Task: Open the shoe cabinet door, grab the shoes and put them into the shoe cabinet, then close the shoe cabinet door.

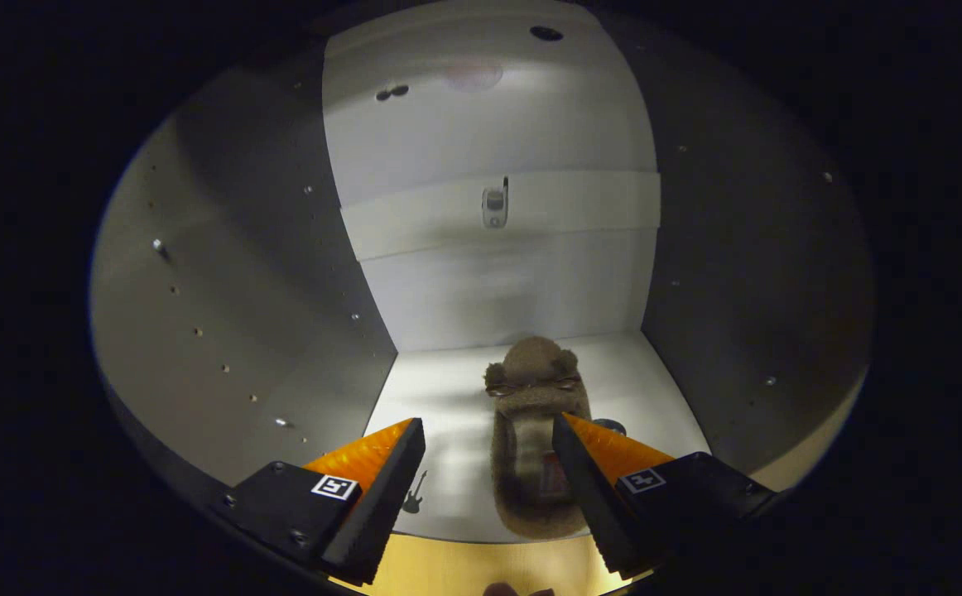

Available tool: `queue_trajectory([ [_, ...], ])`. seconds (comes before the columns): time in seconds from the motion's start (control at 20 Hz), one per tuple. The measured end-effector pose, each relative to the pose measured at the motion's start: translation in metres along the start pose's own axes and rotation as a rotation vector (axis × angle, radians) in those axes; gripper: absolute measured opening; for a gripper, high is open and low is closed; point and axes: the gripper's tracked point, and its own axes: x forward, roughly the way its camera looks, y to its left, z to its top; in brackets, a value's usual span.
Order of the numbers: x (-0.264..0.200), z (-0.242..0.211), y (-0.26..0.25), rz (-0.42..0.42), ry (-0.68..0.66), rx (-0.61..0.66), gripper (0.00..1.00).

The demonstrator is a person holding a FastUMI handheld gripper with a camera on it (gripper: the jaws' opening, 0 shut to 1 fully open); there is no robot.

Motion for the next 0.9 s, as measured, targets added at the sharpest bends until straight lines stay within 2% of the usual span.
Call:
queue_trajectory([
  [0.2, -0.057, 0.028, 0.008, 0.03, -0.143, 0.005, 0.99],
  [0.45, -0.147, 0.043, 0.009, -0.018, -0.357, -0.061, 0.98],
  [0.7, -0.237, 0.018, 0.014, -0.02, -0.491, -0.098, 0.98],
  [0.9, -0.292, -0.02, 0.008, 0.003, -0.481, -0.115, 0.98],
])
